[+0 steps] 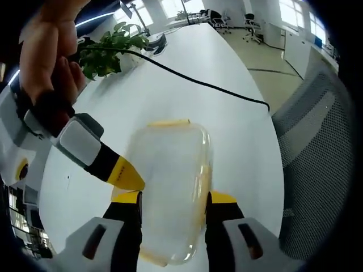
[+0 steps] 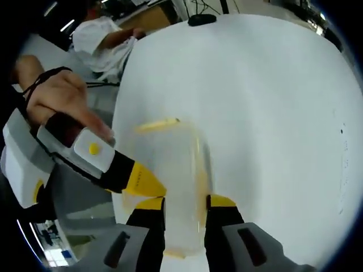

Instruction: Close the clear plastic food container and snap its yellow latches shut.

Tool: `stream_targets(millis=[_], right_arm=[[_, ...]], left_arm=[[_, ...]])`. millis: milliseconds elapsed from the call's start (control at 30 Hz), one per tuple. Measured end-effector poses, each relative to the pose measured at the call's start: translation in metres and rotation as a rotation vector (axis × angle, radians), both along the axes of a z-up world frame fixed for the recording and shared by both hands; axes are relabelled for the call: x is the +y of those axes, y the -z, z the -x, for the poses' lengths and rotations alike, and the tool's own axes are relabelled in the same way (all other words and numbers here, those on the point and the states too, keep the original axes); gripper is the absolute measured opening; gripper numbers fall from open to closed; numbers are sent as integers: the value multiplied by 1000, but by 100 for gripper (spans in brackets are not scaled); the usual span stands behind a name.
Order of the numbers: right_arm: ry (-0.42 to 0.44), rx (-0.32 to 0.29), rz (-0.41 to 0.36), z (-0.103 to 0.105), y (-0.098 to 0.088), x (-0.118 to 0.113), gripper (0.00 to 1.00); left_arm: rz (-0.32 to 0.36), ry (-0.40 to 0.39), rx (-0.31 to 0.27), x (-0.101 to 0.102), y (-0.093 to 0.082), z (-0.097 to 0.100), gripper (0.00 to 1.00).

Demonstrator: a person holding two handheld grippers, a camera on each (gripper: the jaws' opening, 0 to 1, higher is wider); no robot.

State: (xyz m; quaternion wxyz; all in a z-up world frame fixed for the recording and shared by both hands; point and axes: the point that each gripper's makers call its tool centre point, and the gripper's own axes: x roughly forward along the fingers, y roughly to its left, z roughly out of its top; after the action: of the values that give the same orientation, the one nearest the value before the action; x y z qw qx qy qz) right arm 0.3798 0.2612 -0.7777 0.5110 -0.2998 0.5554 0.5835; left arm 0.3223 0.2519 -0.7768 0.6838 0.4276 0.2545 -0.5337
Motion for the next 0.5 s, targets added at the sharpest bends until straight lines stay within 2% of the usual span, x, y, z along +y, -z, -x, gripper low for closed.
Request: stream_targets(millis=[67, 267, 500], right_arm=[[-5, -16, 4, 2, 0, 2, 25], [-61, -28, 94, 2, 1, 4, 27], [-85, -63, 130, 4, 1, 4, 27]], left_arm=[[0, 2, 3, 0, 0, -1, 43], [-4, -4, -9, 1, -1, -1, 43], [-9, -8, -15, 1, -1, 0, 44]])
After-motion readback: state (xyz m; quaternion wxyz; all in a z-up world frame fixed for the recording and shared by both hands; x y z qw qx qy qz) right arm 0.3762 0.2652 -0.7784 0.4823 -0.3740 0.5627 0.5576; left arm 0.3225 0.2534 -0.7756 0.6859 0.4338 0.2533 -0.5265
